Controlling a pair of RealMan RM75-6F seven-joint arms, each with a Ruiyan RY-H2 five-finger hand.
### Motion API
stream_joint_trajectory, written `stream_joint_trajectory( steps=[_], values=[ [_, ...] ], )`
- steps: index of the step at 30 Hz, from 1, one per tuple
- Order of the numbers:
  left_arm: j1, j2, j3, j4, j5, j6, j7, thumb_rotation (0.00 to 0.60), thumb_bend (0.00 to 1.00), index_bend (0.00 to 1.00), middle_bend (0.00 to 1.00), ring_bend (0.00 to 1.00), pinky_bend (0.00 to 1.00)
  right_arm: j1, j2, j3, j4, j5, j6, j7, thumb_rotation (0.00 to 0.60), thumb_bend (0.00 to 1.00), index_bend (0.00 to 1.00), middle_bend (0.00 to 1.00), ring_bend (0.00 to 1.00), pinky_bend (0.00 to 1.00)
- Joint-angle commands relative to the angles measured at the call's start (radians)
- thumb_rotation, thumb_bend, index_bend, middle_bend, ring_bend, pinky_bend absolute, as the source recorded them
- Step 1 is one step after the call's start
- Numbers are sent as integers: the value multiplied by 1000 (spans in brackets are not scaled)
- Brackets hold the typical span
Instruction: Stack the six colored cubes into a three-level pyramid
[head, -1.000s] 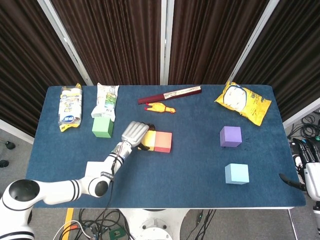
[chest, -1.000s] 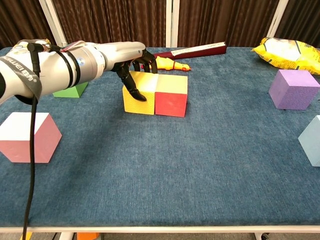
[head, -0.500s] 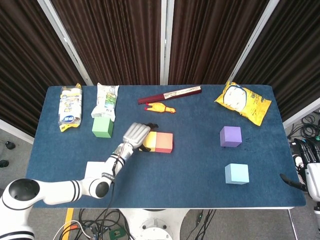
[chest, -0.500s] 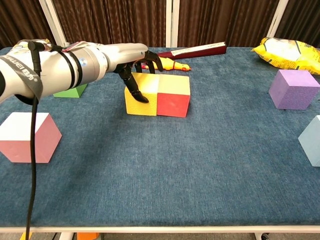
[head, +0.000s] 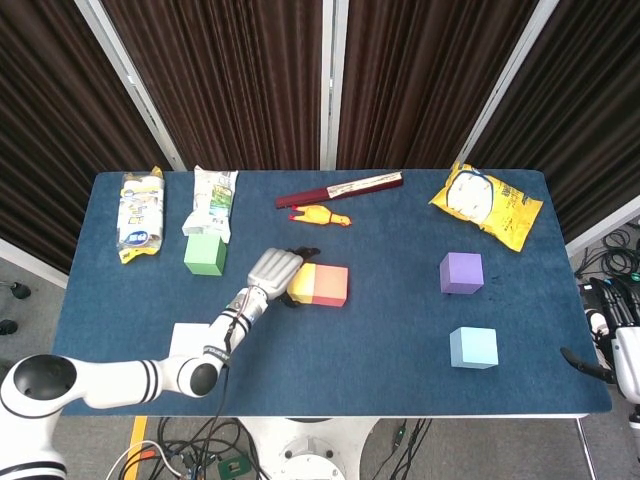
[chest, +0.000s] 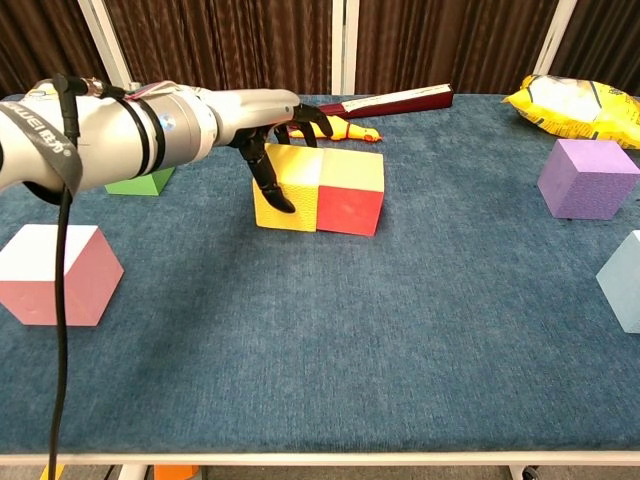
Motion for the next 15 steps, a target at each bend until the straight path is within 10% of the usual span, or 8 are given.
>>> stream_joint_trajectory(
  steps=[1, 15],
  values=[
    [0, 5, -1, -7, 0, 5, -4, 600, 58, 97, 136, 235, 460, -1, 0, 0, 1, -1, 2, 1, 600, 36, 0, 116, 54, 190],
    [59, 126, 2, -139, 41, 59, -62, 600, 55, 87, 106, 129, 386, 3, -7, 2, 13, -5, -1, 14, 600, 51, 0, 116, 54, 190]
  ],
)
